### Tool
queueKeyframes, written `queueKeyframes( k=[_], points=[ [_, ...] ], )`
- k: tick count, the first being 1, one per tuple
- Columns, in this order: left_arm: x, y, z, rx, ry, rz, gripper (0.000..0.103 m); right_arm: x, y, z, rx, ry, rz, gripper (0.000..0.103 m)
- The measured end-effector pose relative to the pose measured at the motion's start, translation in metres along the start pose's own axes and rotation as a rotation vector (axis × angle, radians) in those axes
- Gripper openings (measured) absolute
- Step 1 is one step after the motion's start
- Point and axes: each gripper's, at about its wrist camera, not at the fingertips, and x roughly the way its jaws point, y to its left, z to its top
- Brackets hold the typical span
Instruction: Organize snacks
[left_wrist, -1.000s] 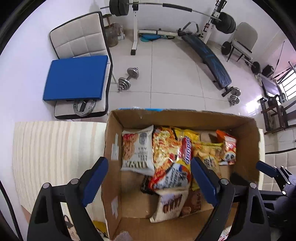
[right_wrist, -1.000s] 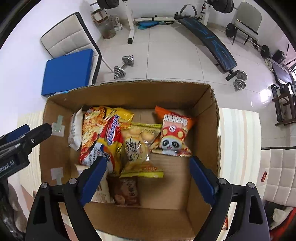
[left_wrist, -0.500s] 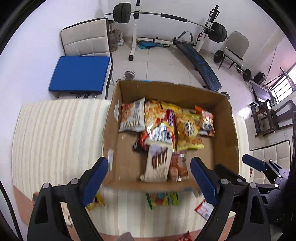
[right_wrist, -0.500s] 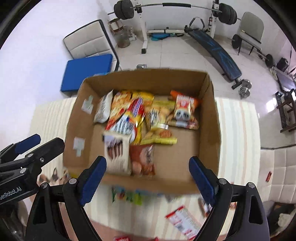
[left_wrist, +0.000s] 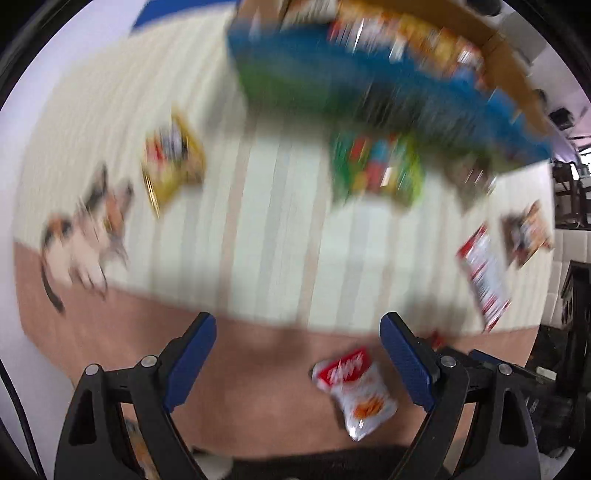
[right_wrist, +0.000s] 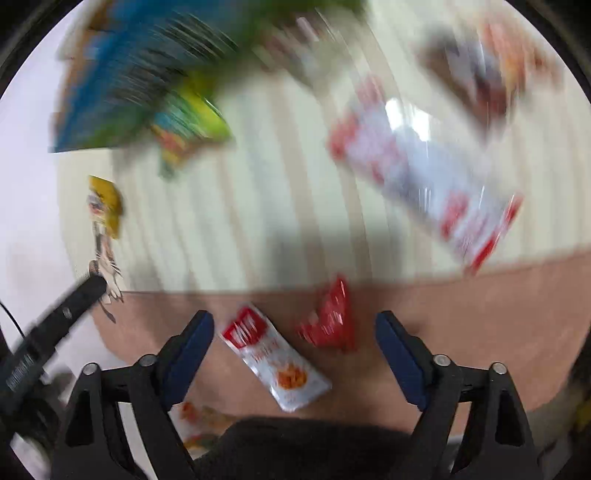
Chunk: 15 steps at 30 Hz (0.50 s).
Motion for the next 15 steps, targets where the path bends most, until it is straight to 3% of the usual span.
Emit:
queueKeyframes(
  k=[4,11,15],
  points=[
    [0.034,0.007,-0.024,-0.036,0.101,-0.022,0.091,0.017,-0.011,0.000,0.033,0.006,-0.002,0.075],
    [0.058,0.004,-0.049,-0.101,0.214,-0.084,0.091,0.030,-0.009,0.002,0.006,-0.003,-0.006,0.037],
    [0.071,-0.007,-0.056,-0.148,0.287,-0.145,0.091,0.024,-0.014,-0.004,-0.014,-0.031,-0.024,0.036]
  ],
)
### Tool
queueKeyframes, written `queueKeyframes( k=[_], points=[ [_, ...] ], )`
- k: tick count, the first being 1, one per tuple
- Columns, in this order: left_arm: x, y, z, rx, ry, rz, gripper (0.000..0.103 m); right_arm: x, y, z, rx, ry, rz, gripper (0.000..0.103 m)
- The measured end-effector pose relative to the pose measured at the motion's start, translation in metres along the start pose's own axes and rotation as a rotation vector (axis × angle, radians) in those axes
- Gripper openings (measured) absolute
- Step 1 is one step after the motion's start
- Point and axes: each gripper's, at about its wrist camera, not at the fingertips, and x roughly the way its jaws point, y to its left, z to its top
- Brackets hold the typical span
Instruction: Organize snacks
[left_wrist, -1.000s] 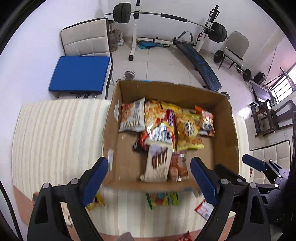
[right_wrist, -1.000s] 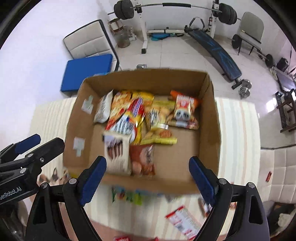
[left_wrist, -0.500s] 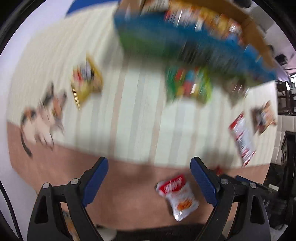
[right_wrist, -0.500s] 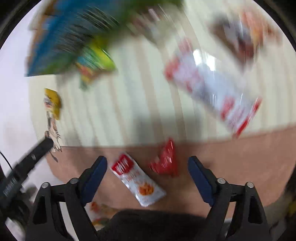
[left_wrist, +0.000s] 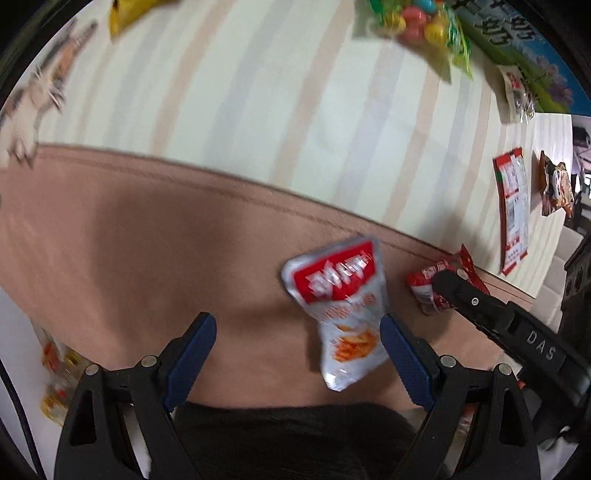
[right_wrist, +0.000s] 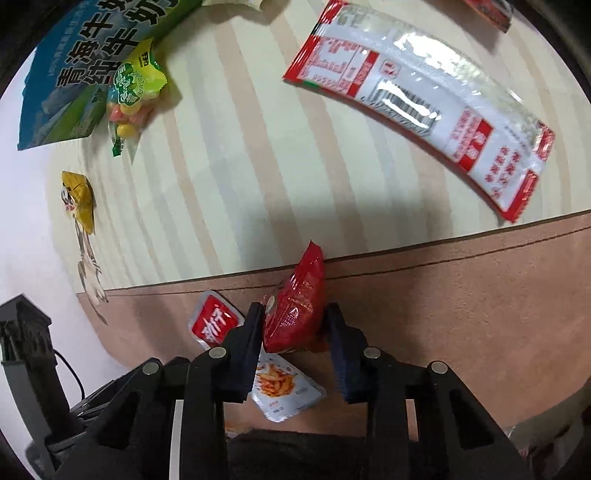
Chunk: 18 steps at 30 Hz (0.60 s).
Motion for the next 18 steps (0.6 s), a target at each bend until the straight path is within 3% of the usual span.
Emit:
queueKeyframes(
  k=[3,7,13,18],
  points=[
    [0.016,-0.010,0.000,-0.035,0.059,-0.036,0.091,-0.010,-0.014,-0.003,0.001,-0.019,-0.017,0.036],
    [0.036,-0.031,0.003,-0.042,0.100,-0.032,0.091,-0.024,-0.035,-0.002,0.021,-0.048,-0.031,0.036],
    [0.069,-0.054,0.007,-0.025,0.131,0.049,0.091,-0.039,-0.066,-0.003,0.051,-0.070,-0.026,0.036],
    [0.074,-0.070,0.001,0.038,0.097,0.159,0.073,-0.039,-0.071,-0.003,0.056,-0.076,-0.015,0.036]
  ],
)
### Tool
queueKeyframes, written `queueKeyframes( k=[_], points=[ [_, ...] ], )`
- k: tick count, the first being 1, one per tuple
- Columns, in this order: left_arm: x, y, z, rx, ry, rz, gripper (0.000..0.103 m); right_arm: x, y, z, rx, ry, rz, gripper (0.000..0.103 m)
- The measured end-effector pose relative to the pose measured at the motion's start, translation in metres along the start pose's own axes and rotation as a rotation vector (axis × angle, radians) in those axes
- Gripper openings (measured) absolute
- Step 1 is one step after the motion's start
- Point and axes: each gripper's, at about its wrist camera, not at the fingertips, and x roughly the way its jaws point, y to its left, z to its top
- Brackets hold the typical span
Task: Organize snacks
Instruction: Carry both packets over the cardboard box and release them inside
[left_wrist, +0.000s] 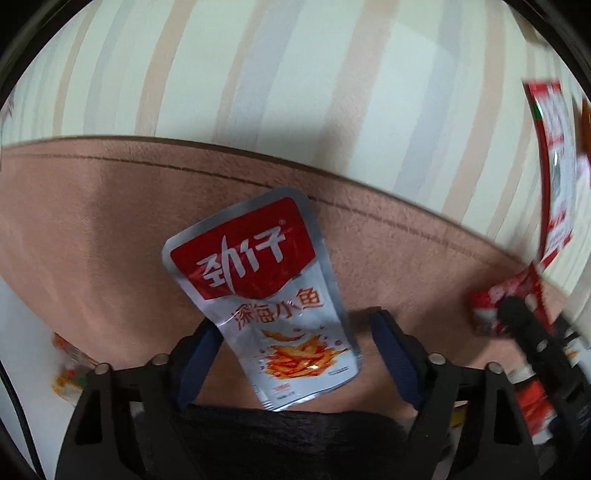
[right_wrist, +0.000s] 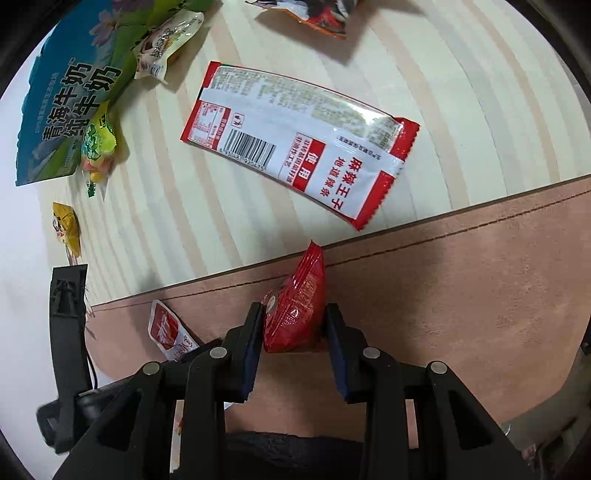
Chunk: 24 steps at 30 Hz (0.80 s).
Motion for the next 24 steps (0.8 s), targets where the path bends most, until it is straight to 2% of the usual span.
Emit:
queueKeyframes(
  k=[1,2,3,6,14,24],
  points=[
    [-0.001,-0.003,-0.003,0.034,-0.011,0.019,0.070,0.000,0.001,0.000,0.000,-0.001,0.002,0.036],
    [-0.003,-0.004,-0.003,0.053,-0.018,0.029,0.060,-0.001,-0.001,0.000,-0.003,-0.004,0.003,0.036],
    [-0.005,-0.006,-0.004,0.083,-0.030,0.046,0.054,-0.003,-0.003,0.000,-0.005,-0.006,0.004,0.036],
    [-0.009,-0.005,-0.002,0.125,-0.061,0.097,0.051,-0.003,-0.006,0.000,-0.006,-0.005,0.011,0.036],
    [-0.019,0.006,0.002,0.165,-0.144,0.155,0.049,0.004,0.011,-0.003,-0.033,-0.005,0.008,0.036],
    [-0.042,-0.005,-0.021,0.196,-0.214,0.103,0.048,-0.002,0.039,-0.005,-0.079,-0.029,0.011,0.035]
  ],
)
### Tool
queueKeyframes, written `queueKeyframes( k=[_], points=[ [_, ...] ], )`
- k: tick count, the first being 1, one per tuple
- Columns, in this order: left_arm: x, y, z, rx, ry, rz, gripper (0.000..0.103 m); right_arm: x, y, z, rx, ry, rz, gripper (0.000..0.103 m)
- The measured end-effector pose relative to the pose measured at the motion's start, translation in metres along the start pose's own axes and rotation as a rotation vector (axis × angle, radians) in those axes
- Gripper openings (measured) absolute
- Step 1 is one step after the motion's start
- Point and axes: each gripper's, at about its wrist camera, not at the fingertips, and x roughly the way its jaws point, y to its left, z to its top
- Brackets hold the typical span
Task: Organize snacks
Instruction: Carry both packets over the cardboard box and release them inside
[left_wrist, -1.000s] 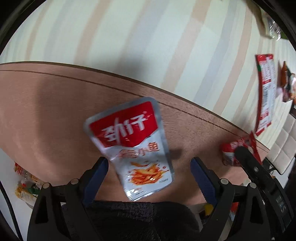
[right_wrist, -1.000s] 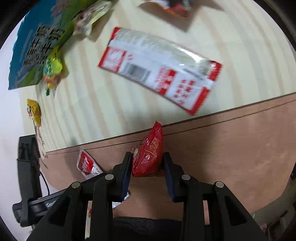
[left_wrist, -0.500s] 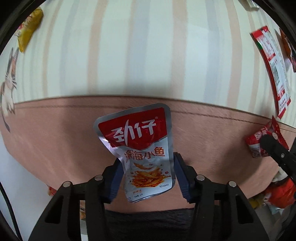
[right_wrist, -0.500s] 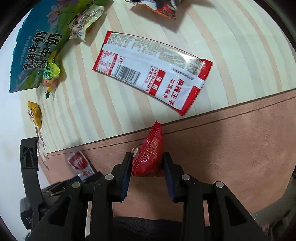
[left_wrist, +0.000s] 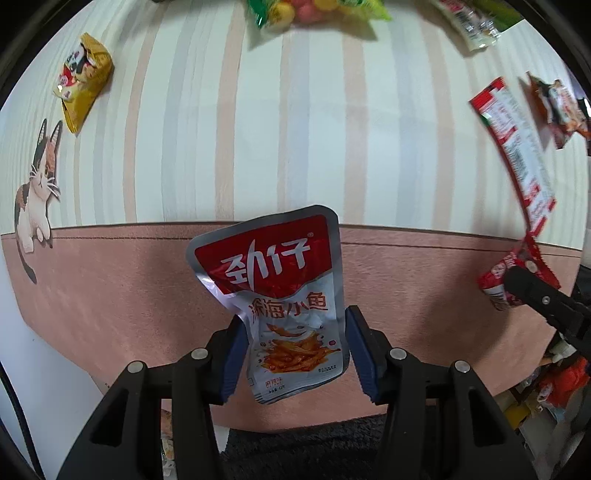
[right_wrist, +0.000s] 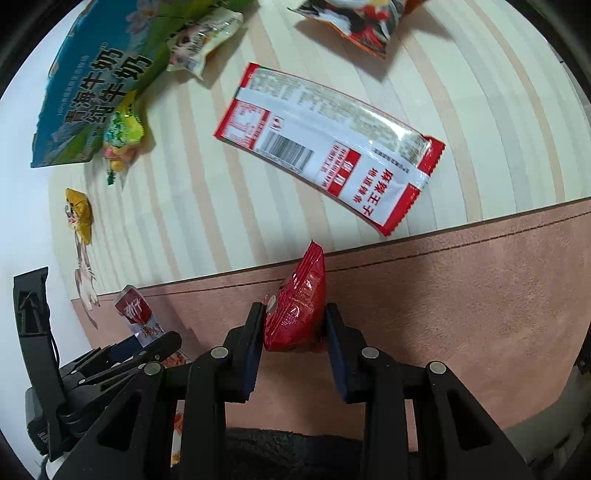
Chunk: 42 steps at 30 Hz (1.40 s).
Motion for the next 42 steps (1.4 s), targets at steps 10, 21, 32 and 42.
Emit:
queueKeyframes(
  k=[10,21,32,42],
  points=[
    [-0.086,0.030,-0.013,0.036,-0.160,-0.099,0.048,-0.049,0.038,0.007,-0.068,-0.057,0.082,0.035],
    [-0.234,0.047,0.079,0.042,-0.391,-0.183,0.048,-0.145,0.113,0.065,-0.182,-0.230,0.191,0.035],
    [-0.280,0.088,0.184,-0.005,-0.470,-0.087,0.048,-0.184,0.155,0.160,-0.186,-0.362,0.140,0.035],
    [-0.220,0.108,0.260,-0.013,-0.298,0.030,0.049,-0.128,0.156,0.221,-0.144,-0.250,0.018,0.035]
  ],
)
